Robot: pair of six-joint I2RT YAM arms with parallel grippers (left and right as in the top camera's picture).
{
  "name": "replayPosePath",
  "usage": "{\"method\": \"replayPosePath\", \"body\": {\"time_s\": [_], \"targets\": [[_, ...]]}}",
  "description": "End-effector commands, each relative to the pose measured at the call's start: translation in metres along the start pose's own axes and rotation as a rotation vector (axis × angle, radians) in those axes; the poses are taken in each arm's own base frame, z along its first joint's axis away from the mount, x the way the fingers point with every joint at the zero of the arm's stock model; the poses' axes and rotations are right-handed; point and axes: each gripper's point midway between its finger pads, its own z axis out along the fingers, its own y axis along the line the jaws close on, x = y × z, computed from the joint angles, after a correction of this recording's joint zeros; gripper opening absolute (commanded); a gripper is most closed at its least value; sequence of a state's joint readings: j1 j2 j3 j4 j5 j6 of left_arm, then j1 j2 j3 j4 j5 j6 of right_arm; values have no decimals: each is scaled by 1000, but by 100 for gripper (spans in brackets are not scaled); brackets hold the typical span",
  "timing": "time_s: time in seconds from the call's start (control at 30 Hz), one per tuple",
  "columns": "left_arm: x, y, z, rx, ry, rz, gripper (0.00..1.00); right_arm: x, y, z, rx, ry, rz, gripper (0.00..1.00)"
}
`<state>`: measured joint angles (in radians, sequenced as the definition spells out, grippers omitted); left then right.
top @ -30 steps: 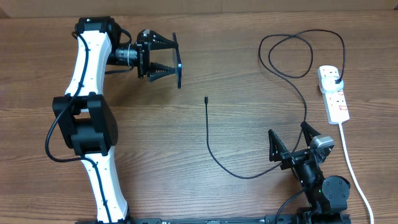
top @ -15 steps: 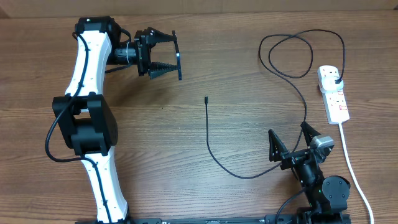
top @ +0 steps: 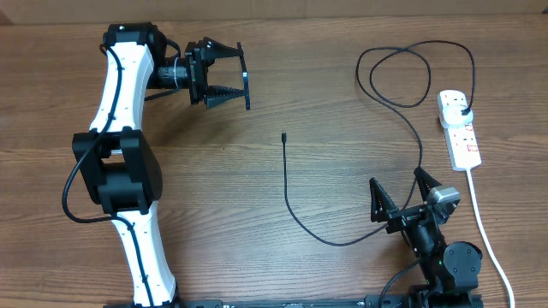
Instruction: Plug charger to phone and switch on socket
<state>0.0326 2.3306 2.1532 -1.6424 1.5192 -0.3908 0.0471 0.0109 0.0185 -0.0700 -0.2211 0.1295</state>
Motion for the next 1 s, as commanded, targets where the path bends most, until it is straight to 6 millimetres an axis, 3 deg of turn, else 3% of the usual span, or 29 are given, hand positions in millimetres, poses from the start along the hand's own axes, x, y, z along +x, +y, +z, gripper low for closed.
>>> {"method": "replayPosePath", "body": {"time_s": [0.0,0.43,0.57,0.83,0.97], "targets": [[8,-15,3,52,31,12,64,1,-2,0,9,-5,-5,100],[8,-15,3,52,31,13,62,-4,-1,0,6,-28,-11,100],[8,-15,3,52,31,13,62,-16,21,-2,-119,-65,30,100],[8,-15,3,52,31,12,61,-74,47,-17,-244,-265,48,100],[8,-15,3,52,31,12,61,-99,54,-23,-230,-220,38,100]]}}
